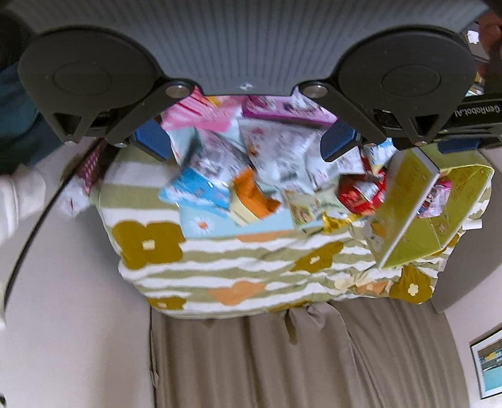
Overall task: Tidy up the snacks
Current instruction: 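Move both open tools back to the snack pile, then grasp the purple snack bag with the left tool while the right tool grasps the pink striped bag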
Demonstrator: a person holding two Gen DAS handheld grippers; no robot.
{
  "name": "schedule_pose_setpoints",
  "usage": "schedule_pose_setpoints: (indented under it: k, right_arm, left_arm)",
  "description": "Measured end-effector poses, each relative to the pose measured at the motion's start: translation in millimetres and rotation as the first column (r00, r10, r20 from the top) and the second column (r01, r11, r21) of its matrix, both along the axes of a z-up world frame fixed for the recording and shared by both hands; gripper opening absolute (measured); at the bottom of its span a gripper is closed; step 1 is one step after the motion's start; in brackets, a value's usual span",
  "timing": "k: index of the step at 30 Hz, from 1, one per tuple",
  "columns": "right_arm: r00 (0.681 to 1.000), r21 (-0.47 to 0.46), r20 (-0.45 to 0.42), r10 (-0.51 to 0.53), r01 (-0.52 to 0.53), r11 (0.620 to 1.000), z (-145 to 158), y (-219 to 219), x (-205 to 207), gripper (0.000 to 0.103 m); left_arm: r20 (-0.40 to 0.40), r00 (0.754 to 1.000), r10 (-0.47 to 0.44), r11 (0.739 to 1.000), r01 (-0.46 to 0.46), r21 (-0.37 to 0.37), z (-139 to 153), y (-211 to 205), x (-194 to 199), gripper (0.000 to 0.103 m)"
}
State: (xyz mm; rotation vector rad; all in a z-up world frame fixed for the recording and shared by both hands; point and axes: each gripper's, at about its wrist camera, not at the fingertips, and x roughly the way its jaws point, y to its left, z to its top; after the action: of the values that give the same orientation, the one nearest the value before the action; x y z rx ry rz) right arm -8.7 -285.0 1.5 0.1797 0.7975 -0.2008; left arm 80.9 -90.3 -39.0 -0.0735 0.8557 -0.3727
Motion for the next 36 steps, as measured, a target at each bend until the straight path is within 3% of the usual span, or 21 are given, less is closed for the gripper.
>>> schedule_pose_setpoints:
  k: [12, 18, 29, 36]
  right_arm:
    - [0.995, 0.092, -0.075, -0.069, 0.076, 0.993, -58, -37, -14, 0.103]
    - [0.992, 0.131, -0.098, -0.081, 0.094, 0.987, -79, -46, -16, 0.103]
    - [0.988, 0.188, -0.128, -0.082, 0.105, 0.977, -100, -51, -11, 0.103]
    - [0.986, 0.206, -0.145, -0.080, 0.109, 0.972, -110, -50, -7, 0.103]
  left_arm:
    - [-0.147, 0.984, -0.098, 0.995, 0.095, -0.027, -67, -51, 9, 0.097]
    - [-0.225, 0.968, -0.109, 0.994, 0.100, -0.051, -92, -63, 16, 0.093]
    - [-0.227, 0.963, -0.148, 0.989, 0.138, -0.060, -99, -66, 20, 0.077]
    - [-0.217, 0.964, -0.156, 0.988, 0.149, -0.048, -97, -61, 14, 0.075]
